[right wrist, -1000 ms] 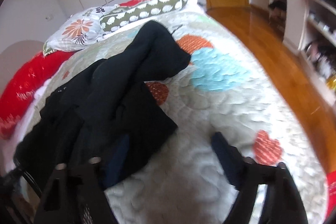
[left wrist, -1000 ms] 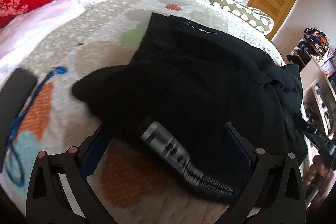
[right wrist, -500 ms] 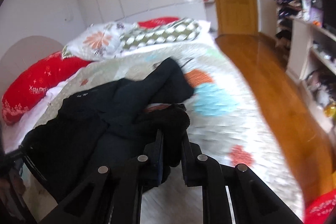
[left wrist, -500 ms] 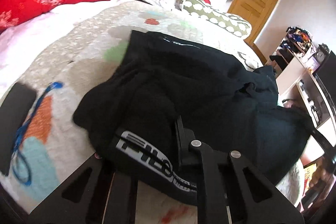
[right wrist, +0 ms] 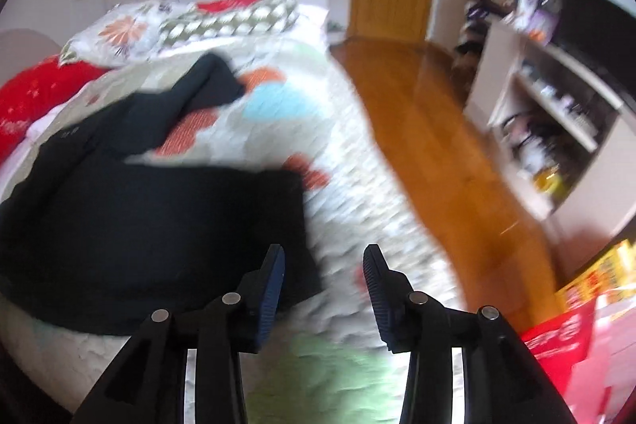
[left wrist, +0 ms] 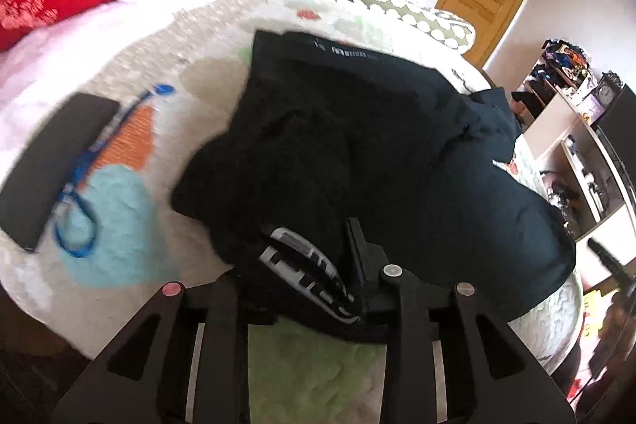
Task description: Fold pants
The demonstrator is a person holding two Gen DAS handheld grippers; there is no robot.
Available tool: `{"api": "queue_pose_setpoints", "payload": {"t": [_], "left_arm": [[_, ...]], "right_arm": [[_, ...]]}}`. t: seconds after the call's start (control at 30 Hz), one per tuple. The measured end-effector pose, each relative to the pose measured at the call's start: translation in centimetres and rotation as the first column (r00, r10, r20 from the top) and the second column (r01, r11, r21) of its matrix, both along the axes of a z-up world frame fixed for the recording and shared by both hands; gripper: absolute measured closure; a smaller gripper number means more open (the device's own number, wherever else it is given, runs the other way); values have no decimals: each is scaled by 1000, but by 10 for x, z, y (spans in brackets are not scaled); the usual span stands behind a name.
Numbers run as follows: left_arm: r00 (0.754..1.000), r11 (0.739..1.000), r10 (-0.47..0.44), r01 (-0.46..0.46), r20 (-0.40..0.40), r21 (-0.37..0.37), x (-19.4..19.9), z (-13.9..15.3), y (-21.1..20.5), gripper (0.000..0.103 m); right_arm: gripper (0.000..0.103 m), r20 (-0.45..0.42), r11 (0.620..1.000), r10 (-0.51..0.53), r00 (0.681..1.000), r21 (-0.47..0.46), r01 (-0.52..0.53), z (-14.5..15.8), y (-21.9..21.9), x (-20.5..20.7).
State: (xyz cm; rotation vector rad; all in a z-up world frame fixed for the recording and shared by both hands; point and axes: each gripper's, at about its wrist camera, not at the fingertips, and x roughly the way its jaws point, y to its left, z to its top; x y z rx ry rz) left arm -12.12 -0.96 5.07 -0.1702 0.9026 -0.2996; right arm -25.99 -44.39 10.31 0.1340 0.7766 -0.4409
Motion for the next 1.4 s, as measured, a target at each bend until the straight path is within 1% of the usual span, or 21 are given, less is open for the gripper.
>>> {"api": "queue_pose_setpoints", "payload": {"t": [0.07, 0.17, 0.33, 0.4, 0.43, 0.47, 0.5, 0.53, 0.6, 0.63, 0.73, 0.83, 0.87, 0.9, 0.93, 0.97, 1.0, 1.03, 1.13, 1.3, 1.4], "left_arm": [[1000, 1000, 23, -23, 11, 17, -3, 4, 7, 57], [997, 997, 57, -60, 43, 52, -9, 9, 17, 57], [992, 991, 117, -120, 44, 57, -8, 10, 35, 57], [989, 989, 142, -144, 43, 44, -2, 8, 41, 54], [988, 988, 148, -149, 37, 31, 4, 5, 42, 46], [987, 987, 157, -158, 24, 32, 10, 0, 41, 45], [987, 986, 163, -164, 9, 44, 14, -6, 40, 45], [986, 984, 166, -165, -11, 67, 18, -12, 39, 45], [985, 981, 165, -158, -55, 115, 25, -26, 35, 45], [986, 981, 159, -152, -52, 121, 25, -27, 35, 45], [990, 982, 138, -133, -28, 134, 28, -15, 36, 45], [990, 981, 140, -140, 4, 136, 36, 2, 42, 45], [990, 982, 139, -139, 14, 131, 41, 8, 44, 42], [990, 983, 137, -139, 22, 122, 49, 15, 46, 37], [991, 984, 135, -137, 25, 112, 57, 20, 46, 25], [992, 987, 126, -127, 27, 94, 66, 25, 46, 20], [993, 991, 113, -115, 33, 70, 78, 30, 44, 20], [994, 992, 107, -109, 39, 63, 89, 33, 41, 20], [998, 991, 59, -62, 35, 120, 130, 31, 26, 20], [998, 991, 5, 4, -65, 132, 205, 9, 10, 20], [994, 988, 19, -1, -112, 155, 242, -7, 4, 20]], "right_arm": [[62, 46, 1000, 8, 999, 24, -10, 9, -2, -4], [61, 93, 988, 109, 990, 98, -118, 14, 11, 3], [61, 80, 949, 263, 962, 160, -272, -4, 56, 38], [61, 57, 926, 319, 946, 193, -324, -18, 76, 52], [61, 44, 916, 341, 939, 210, -342, -26, 84, 57], [61, 32, 908, 356, 934, 225, -354, -35, 85, 60], [60, -10, 903, 368, 930, 241, -355, -46, 92, 68], [60, -42, 914, 364, 930, 206, -349, -52, 98, 72], [58, -59, 917, 382, 922, 151, -370, -48, 108, 70], [59, -67, 914, 389, 919, 151, -376, -46, 108, 71], [59, -23, 905, 398, 917, 173, -389, -28, 98, 77], [57, 11, 922, 364, 931, 138, -362, -9, 89, 93], [57, 26, 927, 354, 935, 122, -355, -1, 85, 100], [56, 43, 932, 344, 938, 108, -347, 5, 80, 109], [55, 50, 935, 336, 941, 100, -339, 8, 77, 121], [51, 52, 938, 329, 943, 95, -333, 12, 73, 134], [46, 49, 937, 333, 942, 96, -336, 15, 68, 152], [45, 44, 937, 333, 942, 98, -336, 18, 62, 163], [44, 38, 945, 309, 950, 99, -311, 20, 50, 205], [43, 34, 957, 257, 966, 128, -259, 16, 23, 262], [42, 24, 958, 245, 969, 151, -245, 11, 5, 279]]}}
